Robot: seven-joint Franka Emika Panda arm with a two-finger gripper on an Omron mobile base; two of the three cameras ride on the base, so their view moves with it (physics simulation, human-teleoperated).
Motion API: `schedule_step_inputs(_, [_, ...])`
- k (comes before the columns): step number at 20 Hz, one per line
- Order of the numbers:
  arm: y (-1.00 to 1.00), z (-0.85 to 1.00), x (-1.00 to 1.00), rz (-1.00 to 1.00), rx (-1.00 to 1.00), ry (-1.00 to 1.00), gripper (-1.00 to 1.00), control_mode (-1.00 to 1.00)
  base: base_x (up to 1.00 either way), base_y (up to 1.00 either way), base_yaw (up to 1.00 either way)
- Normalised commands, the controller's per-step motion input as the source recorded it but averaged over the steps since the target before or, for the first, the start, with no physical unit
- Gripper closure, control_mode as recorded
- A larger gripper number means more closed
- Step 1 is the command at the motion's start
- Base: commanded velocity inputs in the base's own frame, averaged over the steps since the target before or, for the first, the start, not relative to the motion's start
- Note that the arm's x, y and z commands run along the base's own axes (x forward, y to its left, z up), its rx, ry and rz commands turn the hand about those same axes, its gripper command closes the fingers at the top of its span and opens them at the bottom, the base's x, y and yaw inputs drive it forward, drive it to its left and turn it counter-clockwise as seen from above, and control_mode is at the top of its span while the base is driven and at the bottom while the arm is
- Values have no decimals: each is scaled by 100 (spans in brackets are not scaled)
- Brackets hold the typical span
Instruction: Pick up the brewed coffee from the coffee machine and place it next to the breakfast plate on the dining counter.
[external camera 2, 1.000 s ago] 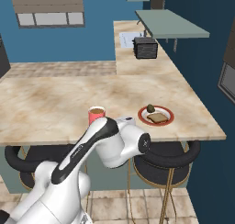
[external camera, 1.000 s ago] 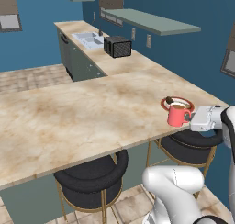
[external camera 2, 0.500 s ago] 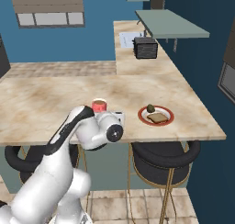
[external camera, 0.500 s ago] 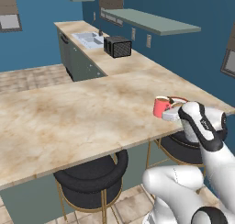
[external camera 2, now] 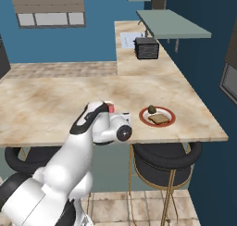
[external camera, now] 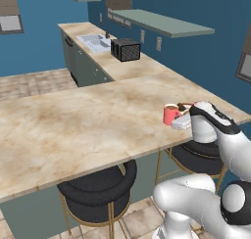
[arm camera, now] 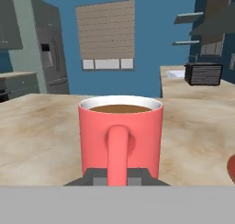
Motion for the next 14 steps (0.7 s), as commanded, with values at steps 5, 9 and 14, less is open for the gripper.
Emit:
schedule_step_inputs(5, [-39,-18,12,20,-7,2,100,-100,0,0,0])
schedule_step_inputs(9, [-46,0,0,16,-1,-4,100,-100,0,0,0])
schedule_step_inputs(14, [0,-6,15,8,0,-2,100,-100,0,0,0])
